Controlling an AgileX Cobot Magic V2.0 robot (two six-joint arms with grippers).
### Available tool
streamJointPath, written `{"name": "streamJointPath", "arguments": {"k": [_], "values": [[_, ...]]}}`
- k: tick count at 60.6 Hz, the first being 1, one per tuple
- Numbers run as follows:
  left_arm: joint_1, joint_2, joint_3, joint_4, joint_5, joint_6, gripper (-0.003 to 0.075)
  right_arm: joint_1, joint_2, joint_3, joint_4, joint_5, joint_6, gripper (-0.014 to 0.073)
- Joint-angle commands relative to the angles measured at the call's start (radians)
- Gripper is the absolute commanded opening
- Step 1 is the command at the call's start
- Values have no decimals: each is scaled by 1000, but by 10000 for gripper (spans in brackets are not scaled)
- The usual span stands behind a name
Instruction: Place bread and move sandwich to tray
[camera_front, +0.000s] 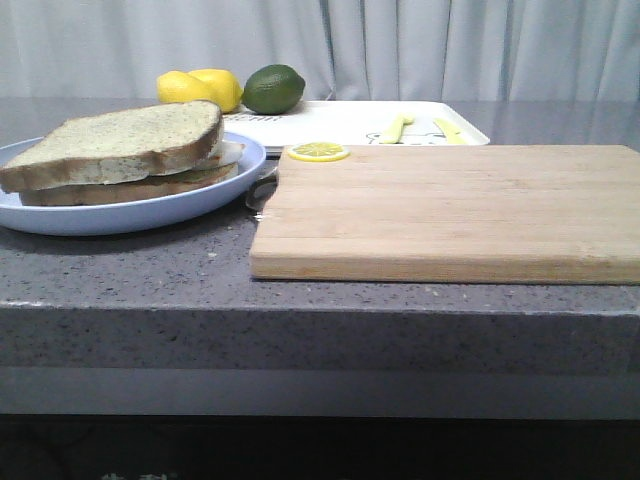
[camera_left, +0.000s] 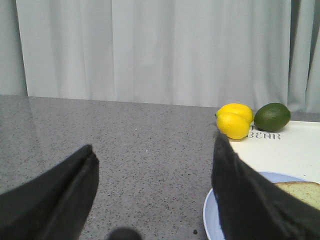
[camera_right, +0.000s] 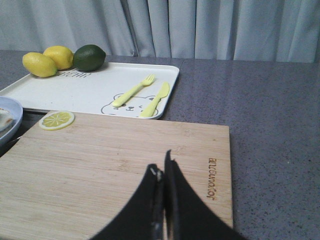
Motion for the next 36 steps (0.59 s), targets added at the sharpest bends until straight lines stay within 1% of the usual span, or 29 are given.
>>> {"name": "streamJointPath", "arguments": {"k": [1,6,11,18,26,31,36], "values": [[-7,11,-30,-20,-80,-3,470,1,5,-27,15,-84,-7,-69],[-7,24,-45,-28,-60,-3,470,1,5,-27,15,-84,-7,-69],[-7,75,-111,-28,35,-3,470,1,5,-27,16,-84,-7,-69],[-7,219,-244,-33,200,-3,470,1,5,-27,17,-83,-7,-69],[-7,371,-380,-51,346,-1,470,1,5,-27,17,-80,-7,-69],[-31,468,-439,-51,397,31,470,1,5,-27,17,-80,-7,-69],[-79,565,-485,-51,427,44,470,1,5,-27,17,-80,-7,-69]]}}
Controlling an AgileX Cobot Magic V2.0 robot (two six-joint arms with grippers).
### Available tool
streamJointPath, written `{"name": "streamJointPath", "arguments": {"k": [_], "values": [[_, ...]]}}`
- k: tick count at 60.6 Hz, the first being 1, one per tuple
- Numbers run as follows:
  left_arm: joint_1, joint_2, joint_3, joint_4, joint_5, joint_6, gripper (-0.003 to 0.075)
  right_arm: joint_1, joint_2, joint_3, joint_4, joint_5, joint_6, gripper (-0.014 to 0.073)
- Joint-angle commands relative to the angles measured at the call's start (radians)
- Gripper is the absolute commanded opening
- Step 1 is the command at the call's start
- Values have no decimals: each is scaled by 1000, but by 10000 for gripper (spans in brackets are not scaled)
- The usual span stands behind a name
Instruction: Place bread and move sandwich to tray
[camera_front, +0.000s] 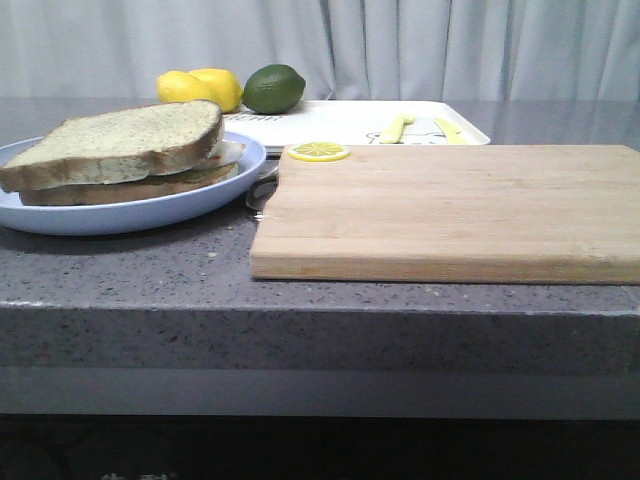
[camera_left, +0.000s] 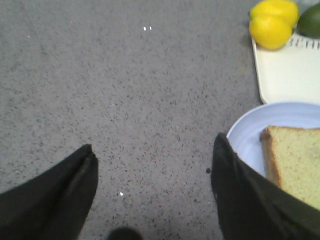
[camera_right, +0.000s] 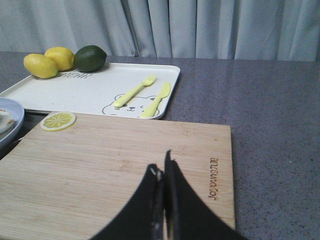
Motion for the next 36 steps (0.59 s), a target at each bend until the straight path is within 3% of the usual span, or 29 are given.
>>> {"name": "streamJointPath", "arguments": {"k": [1,17,36], "values": [[-47,69,-76,-8,-18,16,470,1,5,-27,9,-80,-7,-69],[-74,297,-200,-42,132,16,470,1,5,-27,19,-80,-7,-69],[-99,455,-266,-84,138,16,470,1,5,-27,19,-80,-7,-69]]}}
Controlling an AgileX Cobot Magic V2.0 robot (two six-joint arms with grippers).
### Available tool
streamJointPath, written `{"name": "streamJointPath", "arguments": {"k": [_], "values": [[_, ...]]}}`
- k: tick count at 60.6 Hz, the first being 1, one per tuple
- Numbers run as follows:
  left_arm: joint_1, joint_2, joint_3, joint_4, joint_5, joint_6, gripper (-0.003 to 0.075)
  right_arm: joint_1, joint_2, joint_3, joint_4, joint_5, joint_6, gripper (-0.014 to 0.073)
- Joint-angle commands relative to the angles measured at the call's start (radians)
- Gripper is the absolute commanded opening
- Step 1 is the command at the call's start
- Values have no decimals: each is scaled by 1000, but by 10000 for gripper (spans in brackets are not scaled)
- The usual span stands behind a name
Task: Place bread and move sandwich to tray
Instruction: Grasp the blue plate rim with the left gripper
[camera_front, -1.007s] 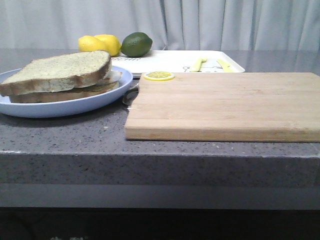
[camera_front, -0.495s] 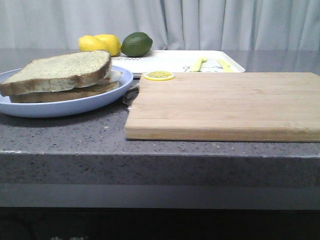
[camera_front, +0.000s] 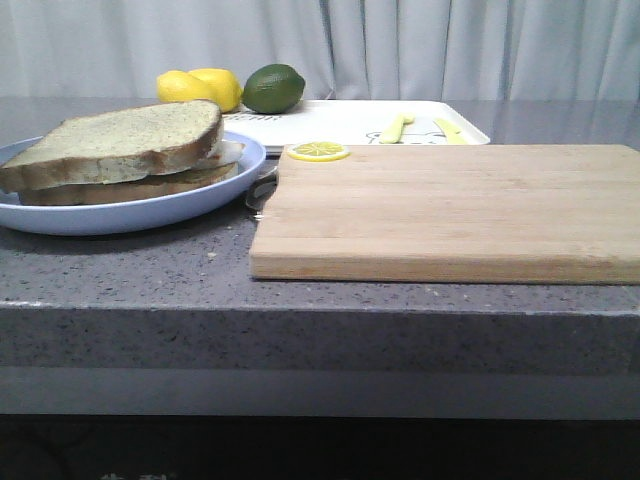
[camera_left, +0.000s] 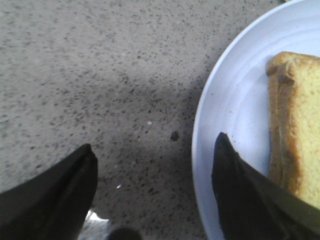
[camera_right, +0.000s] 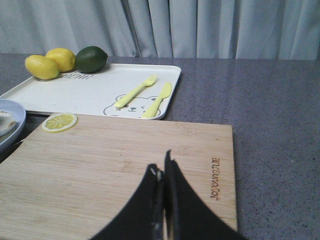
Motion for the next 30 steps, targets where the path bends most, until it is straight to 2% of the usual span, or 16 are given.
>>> {"name": "streamJointPath", "arguments": {"k": [1,13,30], "values": [[-18,-2,-42,-11,-43,0,470,1,5,-27,8,-80,-7,-69],[-17,38,-42,-14,-43,0,470,1,5,-27,8,-80,-7,-69],[-20,74,-42,-93,-37,0,452,1,5,-27,8,-80,-7,-69]]}}
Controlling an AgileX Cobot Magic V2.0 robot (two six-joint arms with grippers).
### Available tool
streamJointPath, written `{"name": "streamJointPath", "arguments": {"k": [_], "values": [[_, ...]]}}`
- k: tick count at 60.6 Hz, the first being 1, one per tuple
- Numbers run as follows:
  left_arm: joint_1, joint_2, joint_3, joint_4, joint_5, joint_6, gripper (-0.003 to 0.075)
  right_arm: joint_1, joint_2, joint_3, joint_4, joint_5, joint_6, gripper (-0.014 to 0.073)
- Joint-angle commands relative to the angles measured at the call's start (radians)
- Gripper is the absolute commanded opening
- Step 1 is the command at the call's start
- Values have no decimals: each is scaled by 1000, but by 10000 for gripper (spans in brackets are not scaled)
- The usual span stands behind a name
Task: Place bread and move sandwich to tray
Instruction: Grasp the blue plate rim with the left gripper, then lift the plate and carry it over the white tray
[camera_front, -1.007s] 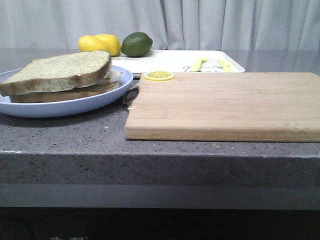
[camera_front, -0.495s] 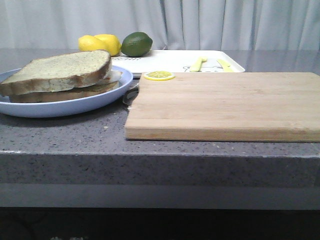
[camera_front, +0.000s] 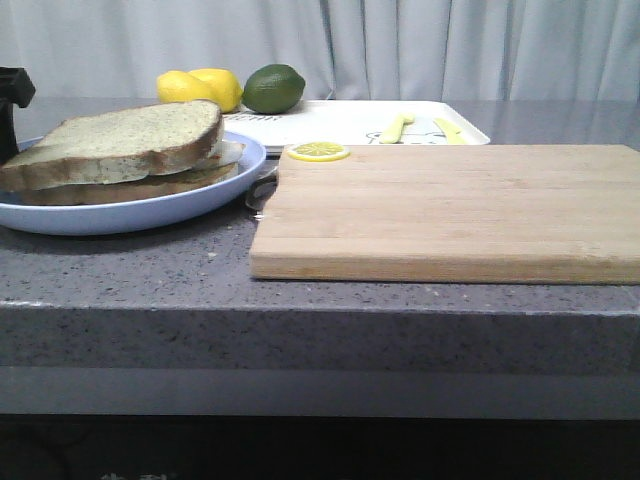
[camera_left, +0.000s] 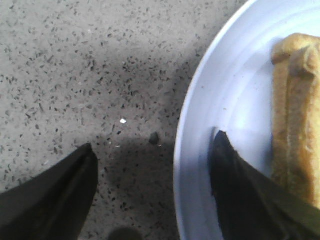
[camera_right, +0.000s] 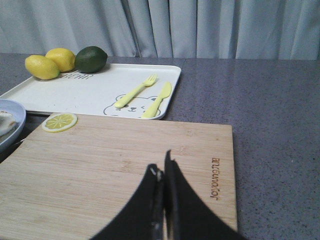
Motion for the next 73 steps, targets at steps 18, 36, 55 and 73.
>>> {"name": "streamJointPath", "arguments": {"k": [18,36,55,73], "values": [[-8,-21,-29,-92,-38,0,-8,1,5,-27,9,-80,-5,-69],[84,-35,-66,-239,8,112,-20,1,5,-27,9,-80,-5,-69],[287,-36,-165,-710,172,435,-20,1,5,-27,10,-76,-5,-69],[280,20,-339,-758,283,440,-20,1,5,-27,10,-77,-5,-69]]}}
